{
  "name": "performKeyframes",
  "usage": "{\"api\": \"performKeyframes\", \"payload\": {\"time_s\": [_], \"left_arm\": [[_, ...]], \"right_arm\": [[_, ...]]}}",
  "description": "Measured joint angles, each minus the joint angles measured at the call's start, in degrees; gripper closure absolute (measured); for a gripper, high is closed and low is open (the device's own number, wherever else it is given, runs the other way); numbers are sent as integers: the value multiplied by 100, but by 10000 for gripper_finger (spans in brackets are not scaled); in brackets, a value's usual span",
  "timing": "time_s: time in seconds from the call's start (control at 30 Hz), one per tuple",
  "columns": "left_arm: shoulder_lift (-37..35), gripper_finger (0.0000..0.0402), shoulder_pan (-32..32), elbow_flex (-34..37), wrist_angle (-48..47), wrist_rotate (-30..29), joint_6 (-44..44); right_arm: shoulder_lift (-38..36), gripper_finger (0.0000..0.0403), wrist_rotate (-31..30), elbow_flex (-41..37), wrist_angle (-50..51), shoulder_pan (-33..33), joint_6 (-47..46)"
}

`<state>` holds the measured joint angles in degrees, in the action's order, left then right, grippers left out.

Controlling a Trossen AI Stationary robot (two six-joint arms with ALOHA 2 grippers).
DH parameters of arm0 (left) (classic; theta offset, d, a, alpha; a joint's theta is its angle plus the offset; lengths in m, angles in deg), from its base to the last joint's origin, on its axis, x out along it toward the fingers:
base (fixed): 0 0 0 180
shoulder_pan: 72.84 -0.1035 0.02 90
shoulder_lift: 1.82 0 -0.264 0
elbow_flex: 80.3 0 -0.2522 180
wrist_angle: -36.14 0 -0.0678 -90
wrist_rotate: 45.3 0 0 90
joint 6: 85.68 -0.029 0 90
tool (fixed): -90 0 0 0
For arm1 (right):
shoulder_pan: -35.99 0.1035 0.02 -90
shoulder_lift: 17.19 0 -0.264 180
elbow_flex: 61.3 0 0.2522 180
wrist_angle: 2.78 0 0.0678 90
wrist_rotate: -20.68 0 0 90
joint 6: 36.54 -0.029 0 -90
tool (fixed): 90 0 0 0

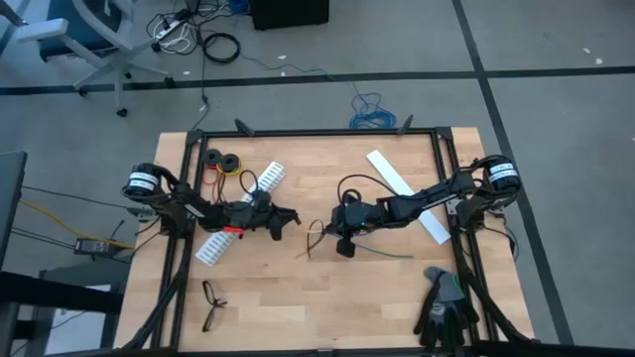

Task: Ziptie cables
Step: Wrap the cable wires with the black zip tie

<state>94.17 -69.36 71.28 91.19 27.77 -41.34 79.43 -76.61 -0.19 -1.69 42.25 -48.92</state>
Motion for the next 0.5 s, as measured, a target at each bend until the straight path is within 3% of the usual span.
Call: {"api": "performKeyframes", "payload": {"time_s": [0.5], "left_arm": [[0, 298, 35, 192, 50, 7, 557]], "right_arm": [[-7, 403, -127, 4, -14, 21, -57]]}}
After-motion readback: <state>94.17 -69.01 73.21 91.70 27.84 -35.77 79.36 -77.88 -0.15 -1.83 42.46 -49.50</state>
